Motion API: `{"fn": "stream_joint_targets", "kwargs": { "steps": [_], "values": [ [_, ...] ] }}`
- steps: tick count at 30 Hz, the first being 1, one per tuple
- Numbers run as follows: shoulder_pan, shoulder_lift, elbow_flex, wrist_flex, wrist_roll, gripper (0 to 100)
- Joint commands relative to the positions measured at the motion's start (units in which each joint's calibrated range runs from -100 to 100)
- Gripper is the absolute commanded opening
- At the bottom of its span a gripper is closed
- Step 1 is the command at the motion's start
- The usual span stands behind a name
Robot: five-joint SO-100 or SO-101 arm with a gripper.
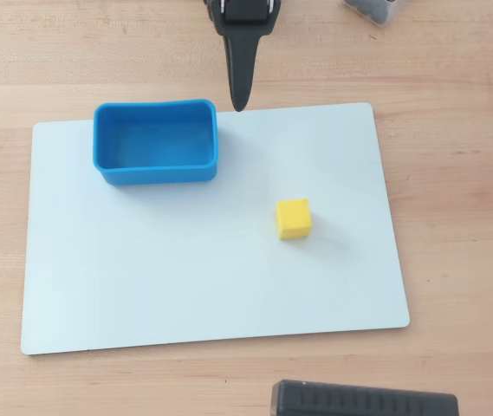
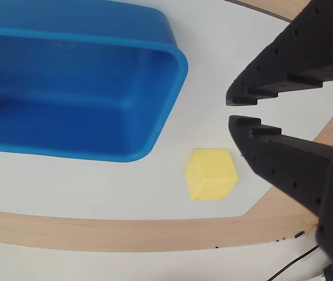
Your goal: Pick up yellow cube and drop it in the blue rectangular bin
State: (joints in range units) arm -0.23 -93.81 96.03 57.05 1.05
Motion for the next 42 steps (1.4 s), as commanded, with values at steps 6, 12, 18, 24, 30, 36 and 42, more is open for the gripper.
{"fn": "stream_joint_targets", "kwargs": {
  "steps": [6,12,18,24,30,36,42],
  "values": [
    [-1.2,-2.5,-0.3,0.6,0.4,0],
    [-3.5,3.3,-7.3,0.0,1.1,0],
    [-4.7,26.7,-23.9,-3.3,1.7,0],
    [-4.8,44.6,-38.3,-3.2,1.7,0],
    [-5.2,62.4,-52.9,0.0,1.7,0],
    [-7.1,74.0,-68.0,6.5,1.3,0],
    [-7.7,86.5,-83.4,13.0,0.6,0]
  ]
}}
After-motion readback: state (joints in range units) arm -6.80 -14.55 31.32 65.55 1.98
